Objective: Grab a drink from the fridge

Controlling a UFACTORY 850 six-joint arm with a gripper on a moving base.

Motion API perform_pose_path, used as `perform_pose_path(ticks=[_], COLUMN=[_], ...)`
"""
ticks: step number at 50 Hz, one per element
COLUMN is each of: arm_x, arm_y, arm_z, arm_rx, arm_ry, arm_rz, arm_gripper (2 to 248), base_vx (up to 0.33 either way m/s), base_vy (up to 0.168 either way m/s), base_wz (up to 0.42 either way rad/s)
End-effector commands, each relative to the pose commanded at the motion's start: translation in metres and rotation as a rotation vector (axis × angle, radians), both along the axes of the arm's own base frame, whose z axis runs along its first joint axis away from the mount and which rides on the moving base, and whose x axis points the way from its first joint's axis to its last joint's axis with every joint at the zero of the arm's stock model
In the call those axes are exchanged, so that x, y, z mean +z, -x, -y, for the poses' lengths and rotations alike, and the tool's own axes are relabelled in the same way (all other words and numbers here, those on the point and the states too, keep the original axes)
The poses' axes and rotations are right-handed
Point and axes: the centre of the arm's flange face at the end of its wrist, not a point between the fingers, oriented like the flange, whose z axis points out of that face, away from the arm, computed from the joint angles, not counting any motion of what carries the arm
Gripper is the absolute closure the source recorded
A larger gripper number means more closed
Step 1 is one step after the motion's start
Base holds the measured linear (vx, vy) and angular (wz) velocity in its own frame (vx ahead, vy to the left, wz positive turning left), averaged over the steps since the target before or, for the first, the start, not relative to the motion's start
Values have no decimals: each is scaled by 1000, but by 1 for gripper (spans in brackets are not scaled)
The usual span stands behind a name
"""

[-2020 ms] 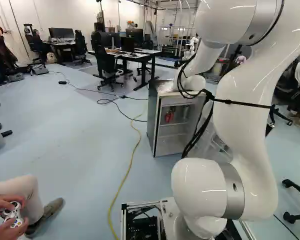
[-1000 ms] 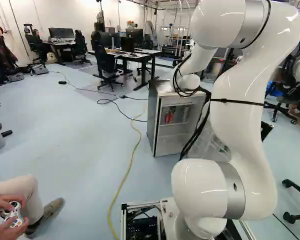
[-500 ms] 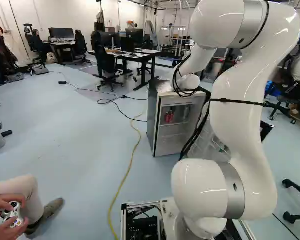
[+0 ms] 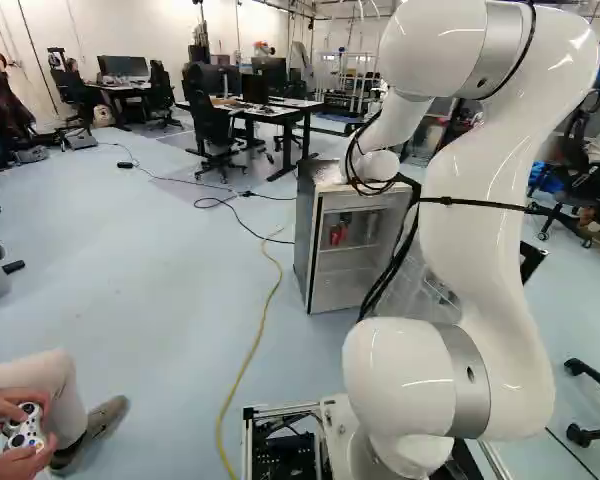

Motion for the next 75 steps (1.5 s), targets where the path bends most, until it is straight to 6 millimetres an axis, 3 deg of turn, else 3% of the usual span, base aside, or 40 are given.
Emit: perform_pose_path(ticks=[4,5,10,11,15,16,20,21,25,26,58,75], arm_x=[0,0,0,0,0,0,0,0,0,0,7,17], arm_y=[0,0,0,0,0,0,0,0,0,1,59,94], arm_z=[0,0,0,0,0,0,0,0,0,0,-19,-13], arm_rx=[0,0,0,0,0,0,0,0,0,0,8,-21], arm_ry=[0,0,0,0,0,0,0,0,0,0,-8,-14], arm_rz=[0,0,0,0,0,0,0,0,0,-1,-33,-60], arm_gripper=[156,126,126,93,93,57,57,21,21,3,3,3], base_vx=[0,0,0,0,0,0,0,0,0,0,0,0], base_vy=[0,0,0,0,0,0,0,0,0,0,0,0], base_wz=[0,0,0,0,0,0,0,0,0,0,0,0])
